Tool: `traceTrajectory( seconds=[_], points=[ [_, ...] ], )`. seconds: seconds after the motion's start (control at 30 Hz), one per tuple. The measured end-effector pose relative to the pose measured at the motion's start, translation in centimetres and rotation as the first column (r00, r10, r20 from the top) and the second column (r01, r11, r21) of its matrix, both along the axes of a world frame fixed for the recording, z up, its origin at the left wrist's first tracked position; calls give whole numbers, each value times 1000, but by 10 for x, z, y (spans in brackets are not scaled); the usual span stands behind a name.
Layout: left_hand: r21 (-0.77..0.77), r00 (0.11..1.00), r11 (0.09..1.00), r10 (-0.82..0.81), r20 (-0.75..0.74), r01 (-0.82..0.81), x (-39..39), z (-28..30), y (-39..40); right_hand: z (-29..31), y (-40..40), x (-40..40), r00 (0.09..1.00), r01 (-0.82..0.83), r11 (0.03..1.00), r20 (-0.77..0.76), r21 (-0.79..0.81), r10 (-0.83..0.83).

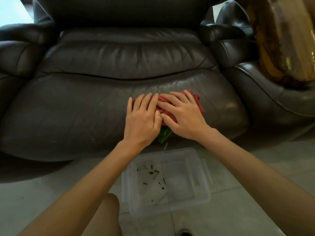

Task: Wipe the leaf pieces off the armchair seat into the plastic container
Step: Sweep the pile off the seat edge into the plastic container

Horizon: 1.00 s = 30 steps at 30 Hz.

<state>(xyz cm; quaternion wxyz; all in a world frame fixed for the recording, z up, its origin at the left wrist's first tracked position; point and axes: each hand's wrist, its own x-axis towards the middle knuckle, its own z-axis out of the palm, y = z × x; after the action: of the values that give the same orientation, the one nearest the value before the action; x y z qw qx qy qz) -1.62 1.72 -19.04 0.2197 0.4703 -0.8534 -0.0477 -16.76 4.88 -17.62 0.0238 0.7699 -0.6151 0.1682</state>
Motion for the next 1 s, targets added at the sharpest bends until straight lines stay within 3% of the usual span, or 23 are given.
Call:
traceTrajectory(
  seconds=[0.63,1.0],
  points=[
    [-72,999,997,-35,-13,34,1,-19,29,-18,35,-1,1000,-2,997,-10,-71,1],
    [-140,997,988,-71,-17,68,4,-34,39,-30,46,-18,947,-105,994,-305,-3,99]
  ],
)
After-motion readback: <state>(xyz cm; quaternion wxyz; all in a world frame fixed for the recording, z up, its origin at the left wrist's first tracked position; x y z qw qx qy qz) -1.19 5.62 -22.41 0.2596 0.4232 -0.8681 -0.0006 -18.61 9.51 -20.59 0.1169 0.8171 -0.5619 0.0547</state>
